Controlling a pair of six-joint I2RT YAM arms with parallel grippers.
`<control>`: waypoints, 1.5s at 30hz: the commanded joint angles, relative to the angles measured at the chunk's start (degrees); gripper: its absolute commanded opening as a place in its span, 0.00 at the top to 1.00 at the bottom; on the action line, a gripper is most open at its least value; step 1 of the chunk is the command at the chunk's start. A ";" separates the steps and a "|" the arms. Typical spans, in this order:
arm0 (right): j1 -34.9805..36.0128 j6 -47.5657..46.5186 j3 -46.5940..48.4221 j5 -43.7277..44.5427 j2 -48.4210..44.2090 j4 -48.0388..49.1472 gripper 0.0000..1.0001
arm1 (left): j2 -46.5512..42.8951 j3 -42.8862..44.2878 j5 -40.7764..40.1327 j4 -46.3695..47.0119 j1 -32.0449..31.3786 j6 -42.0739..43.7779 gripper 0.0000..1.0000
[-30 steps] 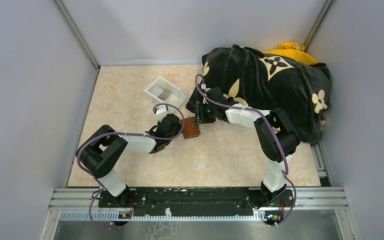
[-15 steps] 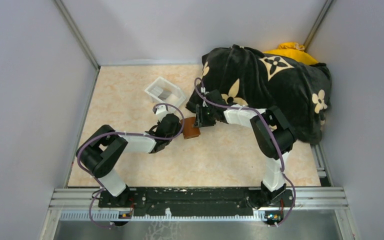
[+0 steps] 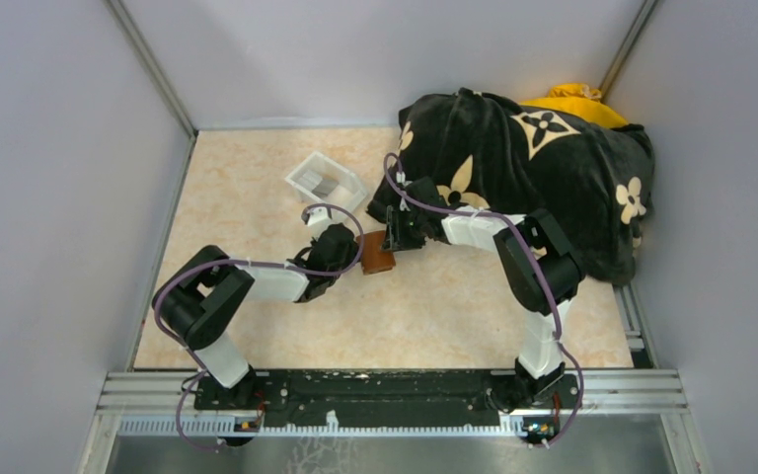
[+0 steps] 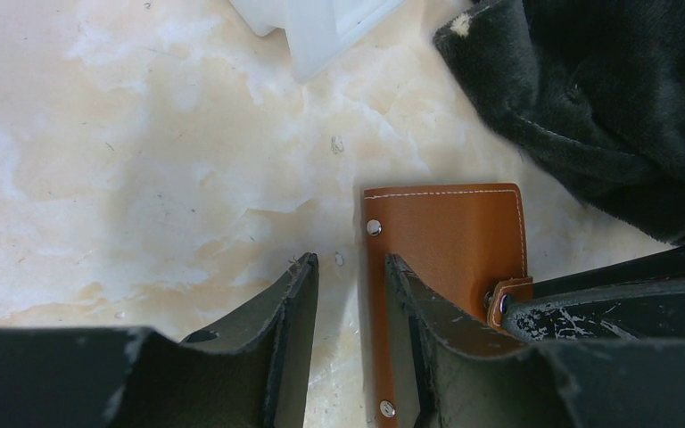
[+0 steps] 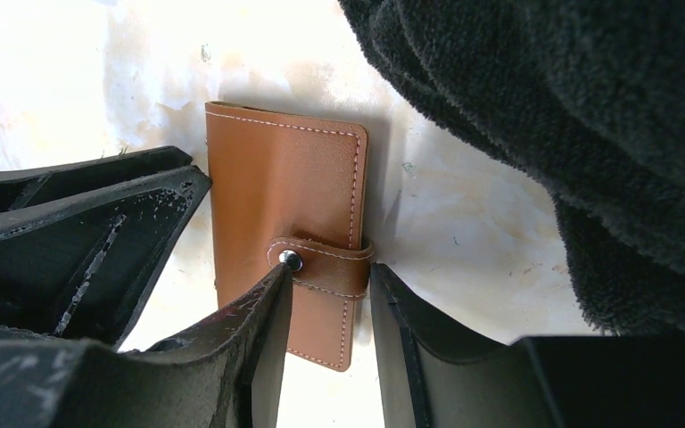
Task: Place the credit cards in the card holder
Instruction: Close the card holder at the center of the board.
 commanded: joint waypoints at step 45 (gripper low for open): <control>-2.06 2.93 2.83 -0.33 3.95 3.29 0.61 | 5.02 -1.73 3.36 -8.15 0.31 0.55 0.59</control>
